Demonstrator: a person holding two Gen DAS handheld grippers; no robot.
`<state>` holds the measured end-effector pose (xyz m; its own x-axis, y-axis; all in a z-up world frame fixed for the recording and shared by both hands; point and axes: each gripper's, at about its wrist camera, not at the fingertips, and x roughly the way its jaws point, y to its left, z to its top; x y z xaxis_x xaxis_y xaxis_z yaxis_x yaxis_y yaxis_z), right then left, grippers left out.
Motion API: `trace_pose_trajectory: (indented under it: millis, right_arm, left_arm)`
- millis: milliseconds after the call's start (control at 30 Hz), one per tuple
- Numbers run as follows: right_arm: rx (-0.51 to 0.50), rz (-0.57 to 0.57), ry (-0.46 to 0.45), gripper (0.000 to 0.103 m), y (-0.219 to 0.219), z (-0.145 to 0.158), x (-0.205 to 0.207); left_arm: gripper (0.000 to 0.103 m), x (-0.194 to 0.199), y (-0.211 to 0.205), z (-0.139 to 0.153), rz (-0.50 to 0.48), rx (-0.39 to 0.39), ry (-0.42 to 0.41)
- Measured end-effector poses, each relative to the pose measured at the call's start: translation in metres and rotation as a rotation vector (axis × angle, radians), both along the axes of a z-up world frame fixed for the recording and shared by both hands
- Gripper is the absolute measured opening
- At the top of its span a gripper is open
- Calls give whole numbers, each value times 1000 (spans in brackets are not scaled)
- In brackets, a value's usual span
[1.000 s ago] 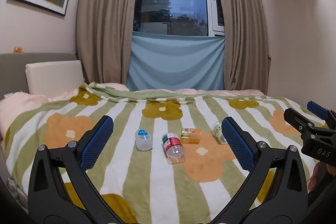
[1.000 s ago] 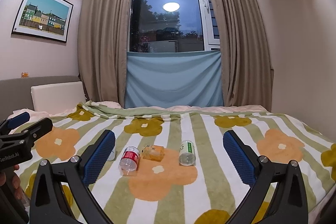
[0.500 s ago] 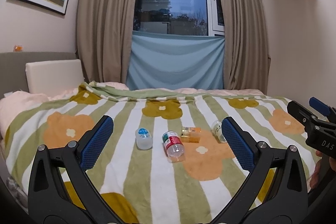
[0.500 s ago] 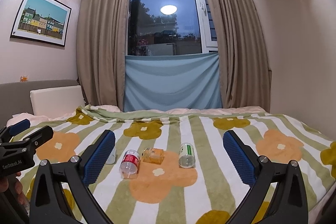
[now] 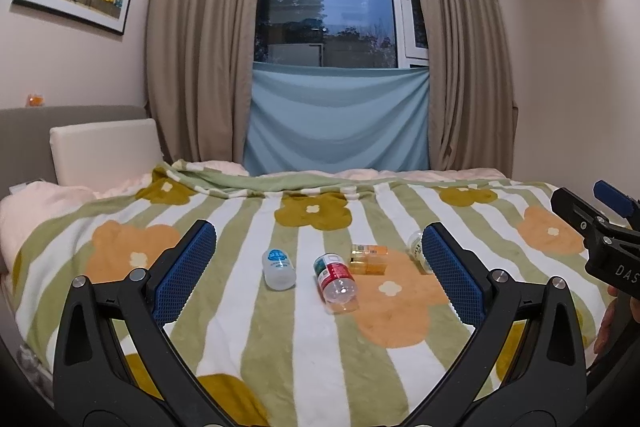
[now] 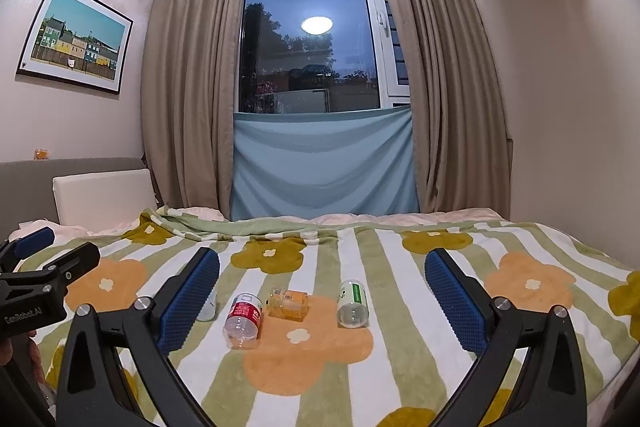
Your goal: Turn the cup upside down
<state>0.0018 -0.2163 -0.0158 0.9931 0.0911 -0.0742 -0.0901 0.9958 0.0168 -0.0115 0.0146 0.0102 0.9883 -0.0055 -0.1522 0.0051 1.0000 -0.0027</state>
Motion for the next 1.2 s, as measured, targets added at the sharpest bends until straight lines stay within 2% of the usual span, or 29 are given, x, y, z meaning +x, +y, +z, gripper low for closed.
trace_pose_trajectory:
  millis: [267, 400, 467, 567, 600, 767, 933, 1100, 1133, 1200]
  right_arm:
    - [4, 5, 31, 103, -4, -5, 19]
    - [-22, 48, 54, 103, -4, -1, 47]
    - [-68, 102, 71, 103, -2, 4, 71]
    - [-200, 180, 121, 103, 7, 9, 122]
    - [-274, 217, 158, 103, 13, 10, 148]
    - [-515, 384, 322, 103, 41, -10, 248]
    - [-695, 566, 509, 103, 77, -53, 325]
    - [-852, 672, 631, 102, 112, -100, 370]
    - [-880, 695, 656, 101, 119, -111, 377]
    - [-942, 731, 706, 90, 133, -133, 389]
  left_arm:
    - [103, 6, 6, -3, 31, 3, -36]
    - [103, 20, 14, -10, 42, -6, -17]
    - [103, 27, 18, -13, 41, -13, -5]
    - [103, 43, 23, -20, 17, -10, 45]
    - [103, 49, 24, -23, 19, 3, 61]
    - [103, 71, 29, -37, 38, 24, 112]
    - [103, 89, 40, -56, 53, -6, 176]
    - [103, 103, 49, -75, 79, -5, 237]
    - [103, 106, 52, -79, 84, -7, 251]
    - [103, 110, 56, -86, 91, -11, 274]
